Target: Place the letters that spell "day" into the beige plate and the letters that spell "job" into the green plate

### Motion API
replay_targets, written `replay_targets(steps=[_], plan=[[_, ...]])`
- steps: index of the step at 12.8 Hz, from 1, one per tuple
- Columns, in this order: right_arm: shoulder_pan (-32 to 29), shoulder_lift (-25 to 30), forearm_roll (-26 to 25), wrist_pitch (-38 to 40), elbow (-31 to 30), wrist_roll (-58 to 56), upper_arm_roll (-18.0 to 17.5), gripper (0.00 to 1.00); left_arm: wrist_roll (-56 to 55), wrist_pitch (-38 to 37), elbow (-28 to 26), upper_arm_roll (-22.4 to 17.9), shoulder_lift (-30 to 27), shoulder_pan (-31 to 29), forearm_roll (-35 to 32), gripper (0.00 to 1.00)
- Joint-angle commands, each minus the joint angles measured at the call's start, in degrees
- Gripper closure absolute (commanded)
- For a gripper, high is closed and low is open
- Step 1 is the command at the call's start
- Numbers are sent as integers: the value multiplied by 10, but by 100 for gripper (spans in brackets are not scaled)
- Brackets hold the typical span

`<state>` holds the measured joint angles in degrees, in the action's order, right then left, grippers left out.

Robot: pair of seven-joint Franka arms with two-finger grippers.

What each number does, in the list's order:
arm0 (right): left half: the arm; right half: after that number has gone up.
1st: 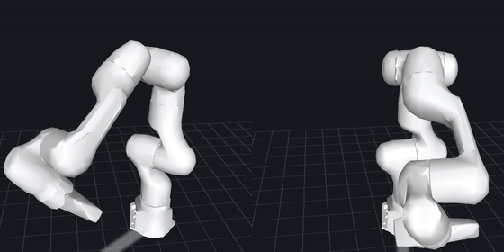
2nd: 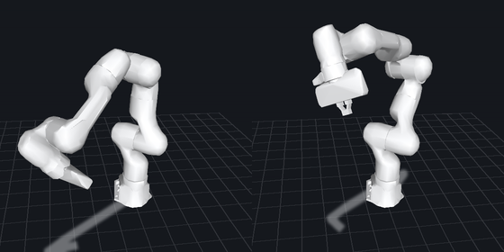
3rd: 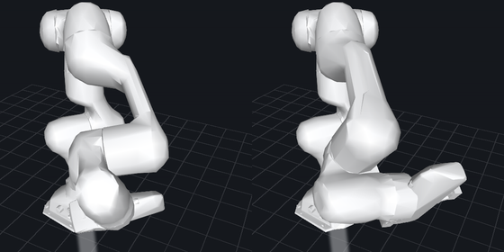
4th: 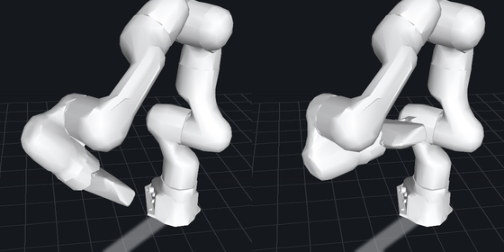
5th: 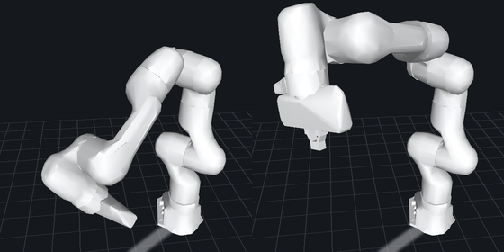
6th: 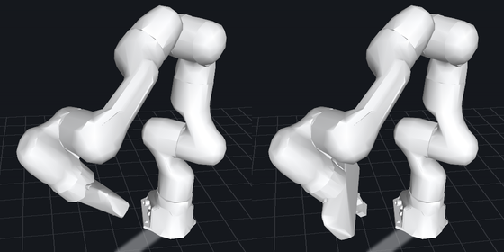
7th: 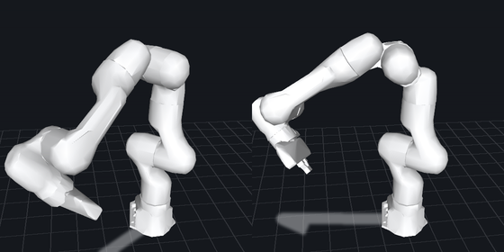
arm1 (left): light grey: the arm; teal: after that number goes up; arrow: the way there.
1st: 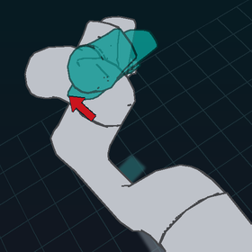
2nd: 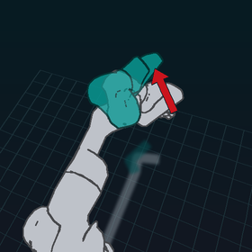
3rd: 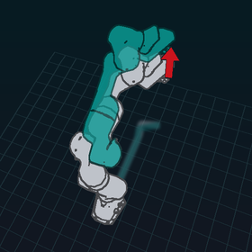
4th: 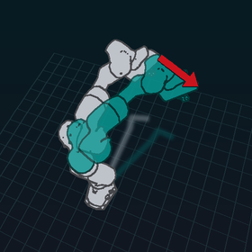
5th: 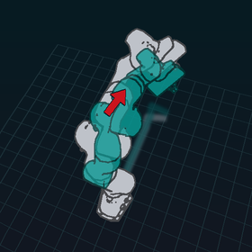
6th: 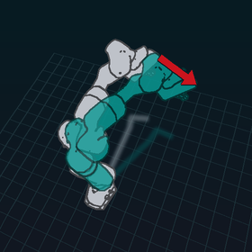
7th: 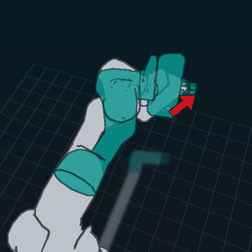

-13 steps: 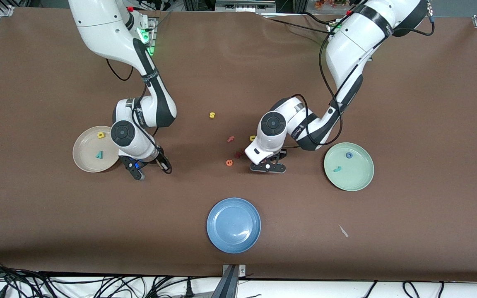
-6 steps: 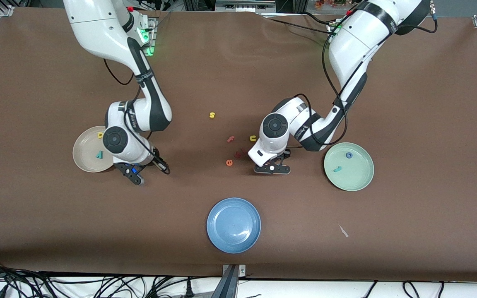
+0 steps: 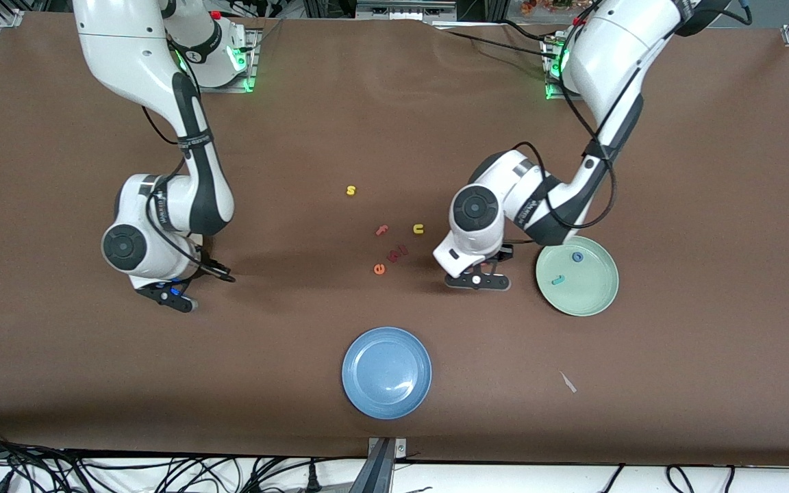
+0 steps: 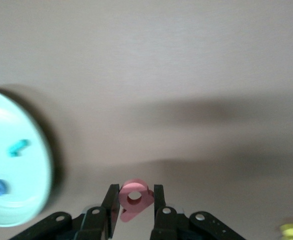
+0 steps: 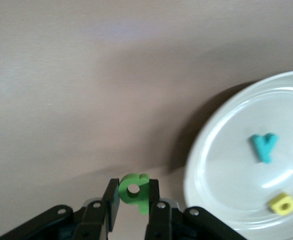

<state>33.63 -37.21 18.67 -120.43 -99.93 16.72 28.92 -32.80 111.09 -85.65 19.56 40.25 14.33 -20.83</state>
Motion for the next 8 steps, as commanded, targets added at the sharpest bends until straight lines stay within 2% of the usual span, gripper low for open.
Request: replay_targets(steps=[1,4,6,7,8], plan=[[4,22,1,47,-11,-68,32,74,107,-33,-11,3,-36,-36,-13,92],[-6,20,2,90,-22,-141,67,73,208,-63,-14,3,-54,-83,-13,92],[-48,15,9,105,-22,-214,70,70,306,-68,-18,-2,-53,-120,-42,91],[-75,11,12,105,-22,-247,62,58,353,-64,-17,-1,-48,-144,-53,91],[-85,5,14,104,-15,-248,57,21,397,-55,-16,-1,-41,-161,-53,91]])
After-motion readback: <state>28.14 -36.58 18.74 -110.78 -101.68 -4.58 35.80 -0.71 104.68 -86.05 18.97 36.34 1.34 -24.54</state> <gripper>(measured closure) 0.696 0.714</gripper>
